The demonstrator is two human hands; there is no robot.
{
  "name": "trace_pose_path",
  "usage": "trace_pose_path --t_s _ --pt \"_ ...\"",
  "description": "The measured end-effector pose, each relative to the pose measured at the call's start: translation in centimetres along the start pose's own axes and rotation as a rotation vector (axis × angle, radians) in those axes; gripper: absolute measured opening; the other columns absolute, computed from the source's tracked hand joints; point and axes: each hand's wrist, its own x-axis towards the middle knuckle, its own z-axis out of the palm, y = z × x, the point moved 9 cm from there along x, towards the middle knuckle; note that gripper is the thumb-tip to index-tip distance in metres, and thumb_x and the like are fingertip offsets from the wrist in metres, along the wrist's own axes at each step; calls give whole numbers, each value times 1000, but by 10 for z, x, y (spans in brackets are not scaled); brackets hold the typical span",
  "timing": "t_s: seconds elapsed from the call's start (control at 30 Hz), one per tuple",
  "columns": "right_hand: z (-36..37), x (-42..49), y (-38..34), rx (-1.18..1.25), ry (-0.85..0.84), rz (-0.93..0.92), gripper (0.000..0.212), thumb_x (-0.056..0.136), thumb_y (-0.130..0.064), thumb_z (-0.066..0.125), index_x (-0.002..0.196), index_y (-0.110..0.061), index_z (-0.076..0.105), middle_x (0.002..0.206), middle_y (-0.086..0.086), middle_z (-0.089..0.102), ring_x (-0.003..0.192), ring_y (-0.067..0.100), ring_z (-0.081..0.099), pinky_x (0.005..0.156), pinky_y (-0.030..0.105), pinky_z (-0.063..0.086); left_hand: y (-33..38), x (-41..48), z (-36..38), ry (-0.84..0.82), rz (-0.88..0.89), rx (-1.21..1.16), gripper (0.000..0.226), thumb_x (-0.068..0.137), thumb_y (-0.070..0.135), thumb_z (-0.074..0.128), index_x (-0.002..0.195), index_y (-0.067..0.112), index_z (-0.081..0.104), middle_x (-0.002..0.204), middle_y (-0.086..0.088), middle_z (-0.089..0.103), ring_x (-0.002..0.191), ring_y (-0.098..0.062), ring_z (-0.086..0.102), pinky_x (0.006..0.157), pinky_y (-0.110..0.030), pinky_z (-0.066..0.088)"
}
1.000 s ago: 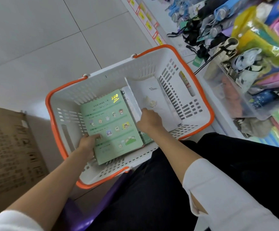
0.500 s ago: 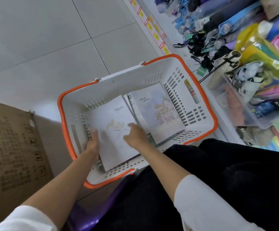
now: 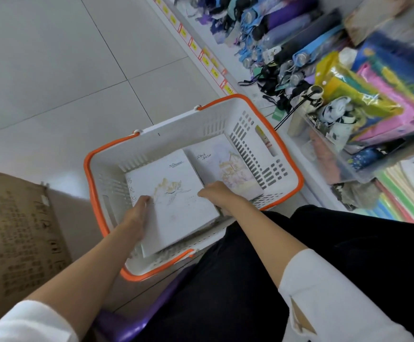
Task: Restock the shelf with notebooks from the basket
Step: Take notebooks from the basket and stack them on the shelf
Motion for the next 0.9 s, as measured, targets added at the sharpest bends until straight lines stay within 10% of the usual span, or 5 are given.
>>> trace_pose_path --t_s 0.13,0.5,0.9 --pt "-21 -30 -20 77 64 -109 33 96 -9 42 126 -7 56 124 12 61 113 30 58 100 41 45 33 -24 22 -84 62 -25 37 80 46 58 94 11 58 83 -8 59 67 -25 53 64 -29 41" --pt "-128 -170 -53 262 336 -394 25 97 -11 51 121 -7 56 117 5 64 101 25 65 86 36 53 163 -173 94 -211 492 32 51 72 48 72 106 12 60 95 -5 62 78 -24 59 70 -31 42" --pt "-306 -411 -19 389 1066 -633 17 98 -11 46 102 -14 62 97 -2 64 79 8 60 61 14 46 233 -449 285 -726 937 205 52 87 37 68 123 0 61 121 -14 65 102 -32 65 92 -43 52"
